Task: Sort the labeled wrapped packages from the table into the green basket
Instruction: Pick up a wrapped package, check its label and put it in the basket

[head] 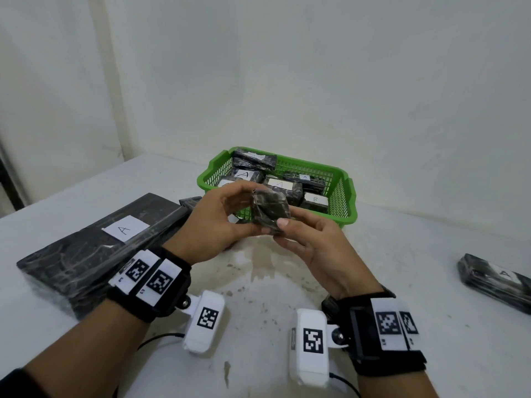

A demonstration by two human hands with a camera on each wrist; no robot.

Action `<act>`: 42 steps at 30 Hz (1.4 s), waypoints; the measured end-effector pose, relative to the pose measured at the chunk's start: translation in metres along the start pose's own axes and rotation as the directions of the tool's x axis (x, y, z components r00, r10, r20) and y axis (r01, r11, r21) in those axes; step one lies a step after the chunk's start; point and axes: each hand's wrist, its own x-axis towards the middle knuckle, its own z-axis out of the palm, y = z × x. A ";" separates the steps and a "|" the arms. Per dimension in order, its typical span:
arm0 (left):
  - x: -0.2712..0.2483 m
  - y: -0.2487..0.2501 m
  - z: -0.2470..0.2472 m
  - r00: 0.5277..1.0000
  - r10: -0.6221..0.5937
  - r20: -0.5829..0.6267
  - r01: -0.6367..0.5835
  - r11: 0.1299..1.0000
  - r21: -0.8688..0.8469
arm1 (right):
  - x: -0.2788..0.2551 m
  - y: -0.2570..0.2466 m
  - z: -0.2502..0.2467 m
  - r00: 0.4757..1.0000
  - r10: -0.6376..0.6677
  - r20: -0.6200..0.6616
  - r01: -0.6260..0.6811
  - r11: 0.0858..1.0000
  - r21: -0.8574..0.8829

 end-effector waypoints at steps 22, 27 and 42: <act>0.000 0.001 0.000 0.951 -0.247 0.186 0.296 0.901 -0.316 | -0.002 0.000 -0.008 0.973 -0.213 0.092 0.232 0.914 -0.332; 0.001 0.001 -0.003 0.981 -0.178 0.077 0.192 0.949 -0.250 | -0.004 0.000 -0.005 0.993 -0.099 0.066 0.114 0.954 -0.279; -0.005 0.010 0.006 0.996 -0.075 0.054 0.075 0.997 0.014 | 0.002 0.005 0.001 0.999 -0.022 -0.038 0.017 0.992 -0.126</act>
